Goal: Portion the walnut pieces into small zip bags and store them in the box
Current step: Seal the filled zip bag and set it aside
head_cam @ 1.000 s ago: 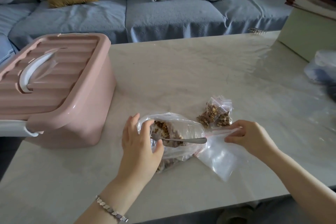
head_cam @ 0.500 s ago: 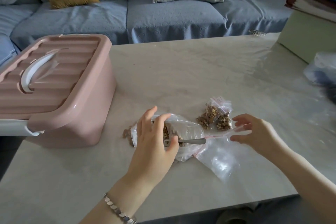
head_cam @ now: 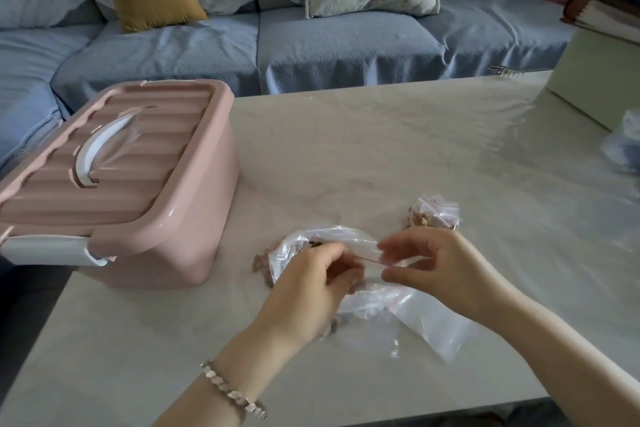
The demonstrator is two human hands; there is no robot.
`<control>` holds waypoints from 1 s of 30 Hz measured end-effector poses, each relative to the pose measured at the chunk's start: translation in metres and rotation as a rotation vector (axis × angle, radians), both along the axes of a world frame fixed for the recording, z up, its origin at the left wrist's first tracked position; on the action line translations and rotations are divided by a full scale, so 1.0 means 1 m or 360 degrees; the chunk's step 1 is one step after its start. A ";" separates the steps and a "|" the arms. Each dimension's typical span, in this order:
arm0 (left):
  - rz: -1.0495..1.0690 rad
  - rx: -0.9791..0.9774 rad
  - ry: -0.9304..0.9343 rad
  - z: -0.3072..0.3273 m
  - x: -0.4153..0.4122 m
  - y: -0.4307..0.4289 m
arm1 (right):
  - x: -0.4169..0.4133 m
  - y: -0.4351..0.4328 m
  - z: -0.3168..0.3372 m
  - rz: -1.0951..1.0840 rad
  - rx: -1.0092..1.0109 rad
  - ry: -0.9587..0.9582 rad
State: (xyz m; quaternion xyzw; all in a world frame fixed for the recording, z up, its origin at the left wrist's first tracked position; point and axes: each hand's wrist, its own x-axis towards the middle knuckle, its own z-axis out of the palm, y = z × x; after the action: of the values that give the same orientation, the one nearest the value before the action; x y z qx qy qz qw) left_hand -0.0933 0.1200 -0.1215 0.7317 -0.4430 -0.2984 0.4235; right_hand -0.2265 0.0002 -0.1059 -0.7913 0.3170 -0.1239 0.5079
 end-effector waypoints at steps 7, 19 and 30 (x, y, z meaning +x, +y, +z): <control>0.0148 -0.0193 -0.0721 -0.002 0.017 0.007 | 0.019 0.010 0.008 0.0001 0.0011 -0.0014; 0.0425 -0.0049 0.0144 0.004 -0.001 0.018 | 0.036 0.035 0.006 -0.0195 0.0321 -0.0145; 0.0203 -0.0112 0.0251 0.009 0.004 0.027 | 0.034 0.036 0.005 -0.0043 0.0584 -0.0036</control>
State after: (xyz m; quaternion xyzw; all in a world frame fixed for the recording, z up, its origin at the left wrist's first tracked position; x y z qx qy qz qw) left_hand -0.0888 0.1467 -0.1126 0.7174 -0.3709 -0.3118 0.5006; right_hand -0.1925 0.0360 -0.1004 -0.6797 0.3390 -0.0798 0.6455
